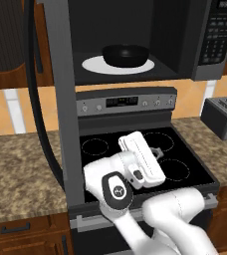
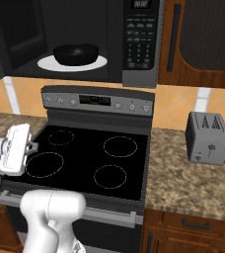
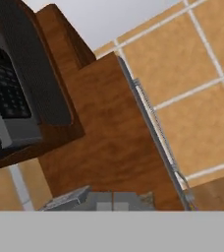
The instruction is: Open the microwave, place the bowl with waffle inside the microwave, then close the microwave door and turn it on.
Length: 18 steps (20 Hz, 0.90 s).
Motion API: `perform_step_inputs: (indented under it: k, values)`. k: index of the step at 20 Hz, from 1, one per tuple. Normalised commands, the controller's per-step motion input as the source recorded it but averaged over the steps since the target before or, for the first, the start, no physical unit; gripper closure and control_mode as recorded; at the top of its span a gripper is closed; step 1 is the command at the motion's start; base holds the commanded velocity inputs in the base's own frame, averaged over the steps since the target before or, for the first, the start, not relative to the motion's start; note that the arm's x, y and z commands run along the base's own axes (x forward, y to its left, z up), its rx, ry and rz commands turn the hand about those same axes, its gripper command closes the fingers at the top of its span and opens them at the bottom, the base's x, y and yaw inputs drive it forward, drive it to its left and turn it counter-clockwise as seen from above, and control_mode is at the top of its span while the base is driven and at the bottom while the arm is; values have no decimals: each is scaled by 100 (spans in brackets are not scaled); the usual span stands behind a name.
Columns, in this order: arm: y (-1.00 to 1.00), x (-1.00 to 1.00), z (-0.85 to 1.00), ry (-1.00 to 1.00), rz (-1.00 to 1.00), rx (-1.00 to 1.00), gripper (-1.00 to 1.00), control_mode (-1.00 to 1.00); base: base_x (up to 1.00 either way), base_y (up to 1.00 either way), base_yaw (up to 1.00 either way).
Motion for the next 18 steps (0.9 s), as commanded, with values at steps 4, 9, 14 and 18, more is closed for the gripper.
perform_step_inputs:
  k: [4, 9, 14, 18]
  values:
    - [93, -37, -12, -10, 24, -6, 100, -100, 0, 0, 0]
    - [100, -36, 4, -8, 27, -6, 100, -100, 0, 0, 0]
    - [100, -2, 2, -1, 8, -24, 100, -100, 0, 0, 0]
    - [100, 28, 0, -1, -4, -45, 100, -100, 0, 0, 0]
